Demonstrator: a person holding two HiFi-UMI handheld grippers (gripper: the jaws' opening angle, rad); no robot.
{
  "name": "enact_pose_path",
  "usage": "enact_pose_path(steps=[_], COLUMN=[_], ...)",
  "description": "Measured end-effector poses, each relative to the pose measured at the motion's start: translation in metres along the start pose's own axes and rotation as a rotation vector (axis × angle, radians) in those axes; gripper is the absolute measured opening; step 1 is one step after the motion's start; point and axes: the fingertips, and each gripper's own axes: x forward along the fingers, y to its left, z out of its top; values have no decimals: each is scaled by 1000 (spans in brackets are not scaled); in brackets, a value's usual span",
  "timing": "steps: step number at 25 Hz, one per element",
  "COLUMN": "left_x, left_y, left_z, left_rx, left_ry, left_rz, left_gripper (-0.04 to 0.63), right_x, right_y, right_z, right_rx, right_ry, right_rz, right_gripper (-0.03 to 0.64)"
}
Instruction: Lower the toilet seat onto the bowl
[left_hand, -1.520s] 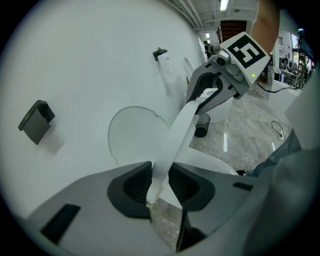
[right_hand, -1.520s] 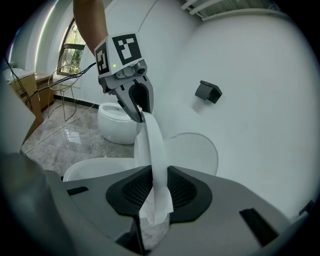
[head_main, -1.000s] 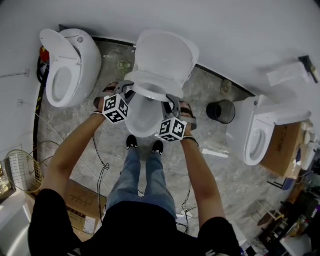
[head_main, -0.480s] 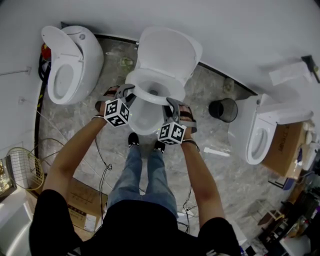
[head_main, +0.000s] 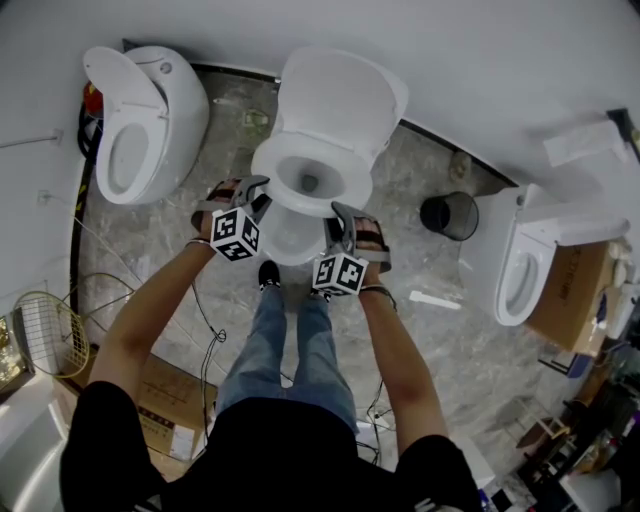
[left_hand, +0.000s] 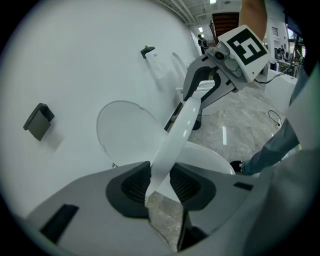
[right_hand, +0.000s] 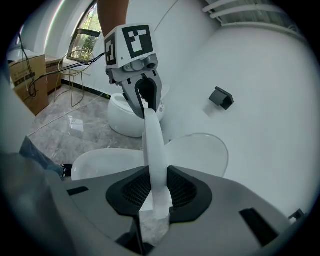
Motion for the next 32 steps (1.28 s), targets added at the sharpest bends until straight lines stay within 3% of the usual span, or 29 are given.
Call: enact_pose_path(steps=[32], left_x=[-3], left_y=[-61], left_z=[-39], left_rx=[12], left_ry=[53], left_rz=[-14], left_gripper=[151], right_x=[-10], right_y=[74], right_z=[-11], right_rx=[-92], right_ry=[26], right_rz=[40], right_gripper=[120])
